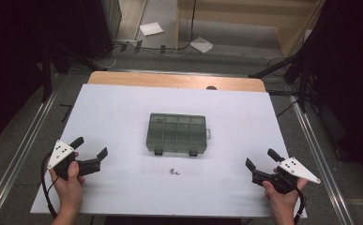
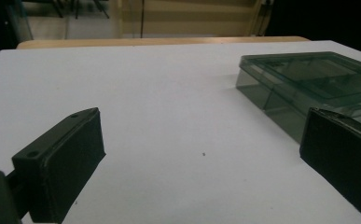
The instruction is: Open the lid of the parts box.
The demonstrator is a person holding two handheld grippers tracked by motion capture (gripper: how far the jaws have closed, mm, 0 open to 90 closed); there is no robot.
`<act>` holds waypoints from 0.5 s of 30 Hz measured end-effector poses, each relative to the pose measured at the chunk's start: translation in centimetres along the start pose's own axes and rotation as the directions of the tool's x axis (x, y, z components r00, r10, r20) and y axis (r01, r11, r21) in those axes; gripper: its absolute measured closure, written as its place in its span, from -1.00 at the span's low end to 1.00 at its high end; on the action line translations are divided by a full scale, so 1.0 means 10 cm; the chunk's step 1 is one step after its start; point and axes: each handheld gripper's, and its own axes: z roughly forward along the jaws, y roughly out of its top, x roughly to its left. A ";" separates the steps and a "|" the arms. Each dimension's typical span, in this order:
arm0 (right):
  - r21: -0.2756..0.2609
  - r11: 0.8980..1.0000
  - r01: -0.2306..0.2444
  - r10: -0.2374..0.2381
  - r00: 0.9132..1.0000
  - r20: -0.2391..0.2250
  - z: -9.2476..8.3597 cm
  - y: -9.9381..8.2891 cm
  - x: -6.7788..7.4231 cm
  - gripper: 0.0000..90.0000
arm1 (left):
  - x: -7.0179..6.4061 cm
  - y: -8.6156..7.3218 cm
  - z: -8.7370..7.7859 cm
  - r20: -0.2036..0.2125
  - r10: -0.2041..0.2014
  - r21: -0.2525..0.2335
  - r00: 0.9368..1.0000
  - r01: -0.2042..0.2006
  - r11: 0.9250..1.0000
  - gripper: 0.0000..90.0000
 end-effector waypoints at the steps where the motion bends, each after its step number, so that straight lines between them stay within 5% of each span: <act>1: -0.005 1.000 -0.003 0.003 1.000 -0.001 0.00 0.01 0.01 -0.84 | 0.00 0.00 0.00 0.000 0.000 0.000 1.000 0.000 1.000 -1.00; 9: -0.009 1.000 0.007 -0.008 1.000 -0.026 -0.01 0.09 0.08 -0.82 | -0.20 0.09 0.06 0.052 -0.025 -0.006 0.998 0.026 1.000 -1.00; 15: -0.010 0.999 0.033 -0.033 0.999 -0.039 0.00 0.17 0.21 -0.69 | -0.34 0.15 0.16 0.071 0.006 0.031 0.997 -0.008 0.999 -1.00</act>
